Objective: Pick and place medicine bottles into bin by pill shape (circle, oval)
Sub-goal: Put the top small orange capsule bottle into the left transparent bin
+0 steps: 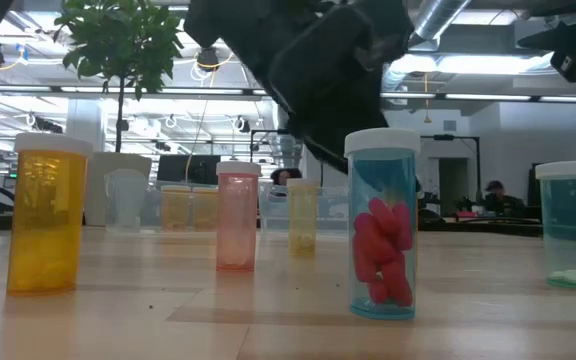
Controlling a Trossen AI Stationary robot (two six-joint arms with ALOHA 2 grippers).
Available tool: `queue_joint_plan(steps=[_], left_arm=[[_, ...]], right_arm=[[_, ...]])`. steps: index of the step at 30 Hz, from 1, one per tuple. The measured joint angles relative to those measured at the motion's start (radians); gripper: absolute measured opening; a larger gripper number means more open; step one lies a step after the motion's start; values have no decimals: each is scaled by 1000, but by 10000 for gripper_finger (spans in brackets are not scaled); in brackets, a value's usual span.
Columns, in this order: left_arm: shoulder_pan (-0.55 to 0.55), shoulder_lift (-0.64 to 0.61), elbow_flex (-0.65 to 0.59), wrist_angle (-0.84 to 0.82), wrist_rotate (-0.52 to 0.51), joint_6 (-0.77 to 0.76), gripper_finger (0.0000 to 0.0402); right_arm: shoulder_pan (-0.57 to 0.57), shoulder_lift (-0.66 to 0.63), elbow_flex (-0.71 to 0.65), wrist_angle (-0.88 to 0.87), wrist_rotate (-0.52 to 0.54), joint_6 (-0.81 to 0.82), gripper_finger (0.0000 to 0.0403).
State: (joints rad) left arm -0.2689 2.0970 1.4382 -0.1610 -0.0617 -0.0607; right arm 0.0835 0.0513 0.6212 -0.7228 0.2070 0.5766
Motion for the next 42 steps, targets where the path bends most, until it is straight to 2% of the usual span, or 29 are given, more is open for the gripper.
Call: queue_joint_plan(steps=[9,15,21,32,37,42], left_arm=[[0,6,12,-20,-15,-11,216],[0,4,42,-58,-43,26,164],[6,4,42,-66,-10,27,118],[8,4,71,-108,-31,7,117],[29,-69,101,-160,-84,-51,115],[61,-220,102,-290,-203,-107,120]], right_arm=[[0,0,0,-7,0,0,190],[0,0,0,-6,0,0,188],[0,0,0,-7,0,1,188],[0,0,0,-30,0,1,186],[0,0,0,-29,0,1,189],[0,0,0,-30,0,-1,189]])
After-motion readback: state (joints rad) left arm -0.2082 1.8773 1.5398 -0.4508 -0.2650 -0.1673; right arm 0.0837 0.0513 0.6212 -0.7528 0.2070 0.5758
